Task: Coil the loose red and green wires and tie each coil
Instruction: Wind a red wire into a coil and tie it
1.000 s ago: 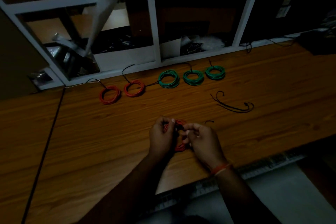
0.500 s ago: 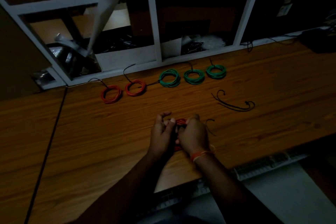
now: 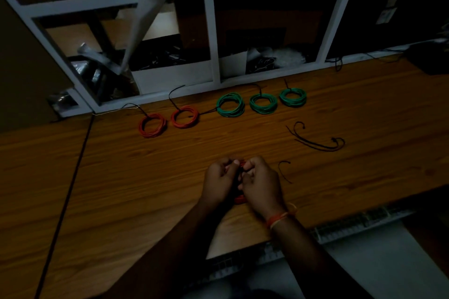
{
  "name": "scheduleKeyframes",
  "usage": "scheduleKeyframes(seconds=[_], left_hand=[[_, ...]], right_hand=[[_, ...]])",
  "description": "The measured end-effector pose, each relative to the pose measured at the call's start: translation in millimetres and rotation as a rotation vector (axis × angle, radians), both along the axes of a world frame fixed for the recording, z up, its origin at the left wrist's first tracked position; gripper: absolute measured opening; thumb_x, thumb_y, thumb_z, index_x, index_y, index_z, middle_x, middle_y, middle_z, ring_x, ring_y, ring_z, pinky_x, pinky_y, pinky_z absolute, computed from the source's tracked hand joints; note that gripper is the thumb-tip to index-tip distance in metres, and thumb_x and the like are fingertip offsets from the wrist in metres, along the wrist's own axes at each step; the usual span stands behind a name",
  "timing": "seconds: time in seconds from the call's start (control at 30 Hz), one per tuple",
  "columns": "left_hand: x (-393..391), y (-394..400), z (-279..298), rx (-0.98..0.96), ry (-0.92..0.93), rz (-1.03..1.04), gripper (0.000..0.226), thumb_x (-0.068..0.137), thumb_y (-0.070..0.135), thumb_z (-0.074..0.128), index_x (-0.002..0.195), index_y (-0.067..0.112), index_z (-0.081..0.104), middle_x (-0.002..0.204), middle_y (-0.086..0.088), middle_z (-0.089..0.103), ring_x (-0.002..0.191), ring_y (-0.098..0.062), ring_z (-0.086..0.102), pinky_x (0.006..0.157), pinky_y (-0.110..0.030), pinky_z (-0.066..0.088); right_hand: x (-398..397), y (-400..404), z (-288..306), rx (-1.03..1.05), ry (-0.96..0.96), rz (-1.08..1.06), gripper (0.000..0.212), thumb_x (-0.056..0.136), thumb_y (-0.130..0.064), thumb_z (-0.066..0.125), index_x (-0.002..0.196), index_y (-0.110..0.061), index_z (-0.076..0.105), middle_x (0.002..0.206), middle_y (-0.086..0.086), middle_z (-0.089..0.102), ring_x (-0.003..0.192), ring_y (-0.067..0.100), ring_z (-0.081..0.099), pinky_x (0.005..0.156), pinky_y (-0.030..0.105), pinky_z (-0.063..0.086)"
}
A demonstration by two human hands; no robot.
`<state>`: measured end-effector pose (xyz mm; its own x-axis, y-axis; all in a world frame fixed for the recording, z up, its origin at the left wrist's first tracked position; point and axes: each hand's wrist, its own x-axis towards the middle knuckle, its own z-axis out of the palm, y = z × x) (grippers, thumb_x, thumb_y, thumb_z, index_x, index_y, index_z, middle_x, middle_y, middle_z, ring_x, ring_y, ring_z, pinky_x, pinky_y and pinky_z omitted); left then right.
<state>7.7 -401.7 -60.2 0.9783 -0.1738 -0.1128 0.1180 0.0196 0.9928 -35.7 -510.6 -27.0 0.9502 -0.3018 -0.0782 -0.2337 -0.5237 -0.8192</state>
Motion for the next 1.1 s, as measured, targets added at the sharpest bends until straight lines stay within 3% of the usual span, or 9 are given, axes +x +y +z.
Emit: scheduleKeyframes(seconds=[0.13, 0.27, 0.43, 0.53, 0.67, 0.77, 0.9, 1.0, 1.1], left_hand=[[3.6, -0.5, -4.1, 0.106, -0.005, 0.003, 0.022, 0.098, 0.027, 0.059, 0.085, 0.013, 0.071, 0.07, -0.006, 0.067, 0.065, -0.021, 0.063, 0.062, -0.036, 0.047], [3.1, -1.9, -5.9, 0.159, -0.037, -0.026, 0.03, 0.092, 0.039, 0.061, 0.083, 0.013, 0.07, 0.068, -0.007, 0.067, 0.063, -0.022, 0.062, 0.061, -0.036, 0.046], [-1.9, -0.1, 0.9, 0.037, -0.002, 0.07, 0.029, 0.102, 0.02, 0.059, 0.089, -0.005, 0.065, 0.067, -0.01, 0.063, 0.058, -0.018, 0.057, 0.055, -0.027, 0.043], [-1.5, 1.1, 2.4, -0.045, 0.034, 0.103, 0.021, 0.104, 0.012, 0.056, 0.089, 0.0, 0.064, 0.067, -0.01, 0.06, 0.061, -0.021, 0.054, 0.056, -0.028, 0.041], [-2.7, -1.1, 0.0, -0.115, 0.039, 0.116, 0.023, 0.104, 0.013, 0.056, 0.09, -0.004, 0.062, 0.067, -0.013, 0.057, 0.062, -0.025, 0.049, 0.058, -0.032, 0.038], [-3.8, -1.4, 1.5, -0.117, 0.016, 0.105, 0.02, 0.104, 0.015, 0.056, 0.088, 0.006, 0.064, 0.069, -0.013, 0.057, 0.064, -0.026, 0.05, 0.058, -0.032, 0.039], [-2.4, -0.8, -2.4, -0.148, 0.036, 0.125, 0.016, 0.102, 0.015, 0.059, 0.088, 0.011, 0.065, 0.068, -0.011, 0.058, 0.061, -0.023, 0.052, 0.058, -0.03, 0.04], [-2.1, -1.3, -5.0, -0.176, 0.022, 0.131, 0.011, 0.095, 0.023, 0.064, 0.086, 0.018, 0.067, 0.066, -0.01, 0.058, 0.057, -0.021, 0.052, 0.059, -0.032, 0.041], [-0.6, -1.2, -6.0, -0.2, 0.034, 0.137, 0.016, 0.095, 0.022, 0.063, 0.107, 0.012, 0.06, 0.067, -0.01, 0.059, 0.061, -0.023, 0.054, 0.063, -0.035, 0.042]], right_hand=[[-6.4, -3.4, -1.8, -0.093, -0.041, 0.069, 0.017, 0.095, -0.008, 0.057, 0.095, -0.024, 0.05, 0.08, -0.005, 0.063, 0.075, 0.016, 0.068, 0.057, 0.027, 0.049], [-5.1, -3.9, 5.2, -0.211, 0.036, 0.06, 0.006, 0.095, -0.015, 0.057, 0.099, -0.019, 0.058, 0.091, 0.004, 0.07, 0.087, 0.025, 0.069, 0.063, 0.027, 0.043], [4.9, 3.6, 21.3, -0.397, 0.214, 0.059, 0.019, 0.099, -0.025, 0.057, 0.101, -0.014, 0.072, 0.104, 0.008, 0.072, 0.102, 0.028, 0.068, 0.068, 0.026, 0.04], [-3.1, -0.2, 20.8, -0.35, 0.129, 0.106, 0.019, 0.098, -0.022, 0.057, 0.1, -0.016, 0.075, 0.103, 0.009, 0.072, 0.098, 0.027, 0.067, 0.067, 0.026, 0.038], [-16.5, -7.6, 13.4, -0.41, -0.007, 0.094, 0.027, 0.101, -0.019, 0.051, 0.12, -0.022, 0.07, 0.109, 0.008, 0.07, 0.101, 0.028, 0.066, 0.074, 0.027, 0.04], [-21.2, -10.8, 7.8, -0.384, -0.064, 0.025, 0.015, 0.101, -0.024, 0.053, 0.111, -0.019, 0.063, 0.092, 0.007, 0.072, 0.088, 0.03, 0.068, 0.065, 0.029, 0.039], [-19.8, -8.6, 3.0, -0.449, -0.198, 0.031, 0.005, 0.09, -0.016, 0.069, 0.095, -0.014, 0.07, 0.088, 0.011, 0.064, 0.081, 0.033, 0.063, 0.065, 0.029, 0.037], [-17.8, -9.6, -9.4, -0.483, -0.229, 0.047, 0.018, 0.087, -0.009, 0.066, 0.1, -0.014, 0.076, 0.085, 0.01, 0.06, 0.078, 0.031, 0.06, 0.063, 0.03, 0.041], [-21.1, -10.7, -17.7, -0.501, -0.32, 0.033, 0.022, 0.081, -0.004, 0.069, 0.1, -0.013, 0.075, 0.081, 0.008, 0.065, 0.071, 0.031, 0.063, 0.059, 0.029, 0.047]])
